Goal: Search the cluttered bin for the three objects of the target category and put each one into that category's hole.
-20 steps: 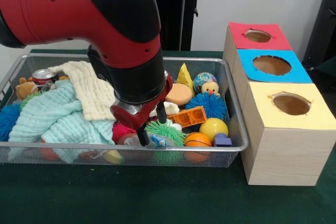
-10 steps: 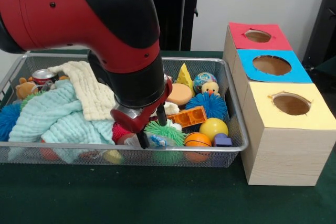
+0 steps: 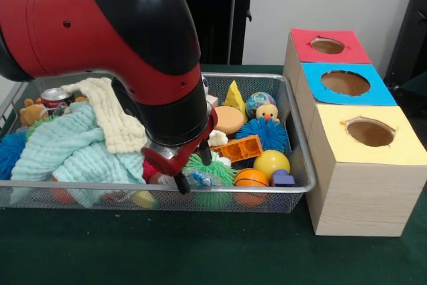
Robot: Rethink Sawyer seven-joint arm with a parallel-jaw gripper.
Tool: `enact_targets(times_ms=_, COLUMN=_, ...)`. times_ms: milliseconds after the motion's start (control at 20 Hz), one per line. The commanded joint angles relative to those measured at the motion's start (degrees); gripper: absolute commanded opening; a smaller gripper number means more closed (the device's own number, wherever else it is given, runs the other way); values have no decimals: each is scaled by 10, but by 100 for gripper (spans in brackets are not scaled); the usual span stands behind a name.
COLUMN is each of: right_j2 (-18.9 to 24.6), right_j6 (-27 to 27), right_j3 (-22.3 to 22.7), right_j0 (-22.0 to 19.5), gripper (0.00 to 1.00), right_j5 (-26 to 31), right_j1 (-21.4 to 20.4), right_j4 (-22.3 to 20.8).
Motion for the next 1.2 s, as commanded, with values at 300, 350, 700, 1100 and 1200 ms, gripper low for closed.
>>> enact_targets(times_ms=300, right_j2=-7, right_j6=-127, right_j3=-20, right_j0=-16, gripper=100, right_j5=27, right_j1=13, right_j4=-30)
enact_targets(times_ms=350, right_j2=-8, right_j6=-128, right_j3=-20, right_j0=-16, gripper=100, right_j5=28, right_j1=13, right_j4=-31)
enact_targets(times_ms=700, right_j2=-12, right_j6=-130, right_j3=-20, right_j0=-19, gripper=0, right_j5=32, right_j1=11, right_j4=-37)
enact_targets(times_ms=1100, right_j2=-13, right_j6=-120, right_j3=-20, right_j0=-8, gripper=0, right_j5=42, right_j1=9, right_j4=-41)
enact_targets(times_ms=1200, right_j2=-4, right_j6=-123, right_j3=-11, right_j0=-11, gripper=0, right_j5=32, right_j1=9, right_j4=-33)
